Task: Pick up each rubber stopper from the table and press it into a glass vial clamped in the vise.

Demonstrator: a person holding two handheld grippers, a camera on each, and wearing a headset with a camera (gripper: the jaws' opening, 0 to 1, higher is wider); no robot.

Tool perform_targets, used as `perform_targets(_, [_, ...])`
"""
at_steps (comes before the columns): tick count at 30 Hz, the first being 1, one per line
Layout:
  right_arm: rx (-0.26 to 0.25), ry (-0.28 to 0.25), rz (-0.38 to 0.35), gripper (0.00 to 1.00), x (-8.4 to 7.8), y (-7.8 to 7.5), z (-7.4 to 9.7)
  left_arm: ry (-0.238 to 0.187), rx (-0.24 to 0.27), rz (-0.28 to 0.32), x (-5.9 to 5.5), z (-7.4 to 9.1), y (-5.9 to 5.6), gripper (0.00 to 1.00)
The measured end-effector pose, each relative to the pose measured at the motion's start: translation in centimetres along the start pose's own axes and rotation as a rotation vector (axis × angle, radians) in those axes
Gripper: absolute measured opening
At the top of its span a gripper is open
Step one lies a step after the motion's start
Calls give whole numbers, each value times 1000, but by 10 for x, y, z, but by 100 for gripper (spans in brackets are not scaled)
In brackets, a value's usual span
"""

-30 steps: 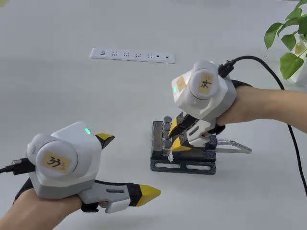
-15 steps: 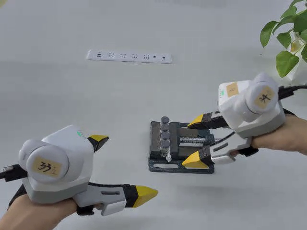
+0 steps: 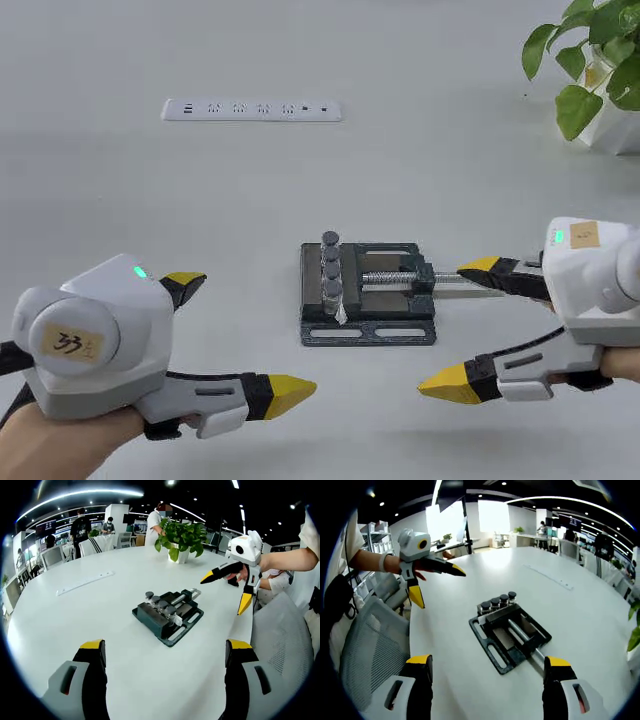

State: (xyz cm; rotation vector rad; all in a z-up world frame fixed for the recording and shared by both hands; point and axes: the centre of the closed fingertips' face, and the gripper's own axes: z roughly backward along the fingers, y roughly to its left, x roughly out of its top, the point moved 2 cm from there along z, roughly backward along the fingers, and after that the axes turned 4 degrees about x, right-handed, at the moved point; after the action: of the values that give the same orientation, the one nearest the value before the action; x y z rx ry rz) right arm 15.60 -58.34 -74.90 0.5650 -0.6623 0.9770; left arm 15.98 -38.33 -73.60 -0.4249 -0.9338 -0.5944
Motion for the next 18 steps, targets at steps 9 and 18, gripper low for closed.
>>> perform_targets(9, [-50,-25,-70,99,-19,2,16,24,6,-8,-9,7,1,99])
perform_targets(18, [-46,-54,-98,99,-20,10,15,17,27,11,-8,9,4,99])
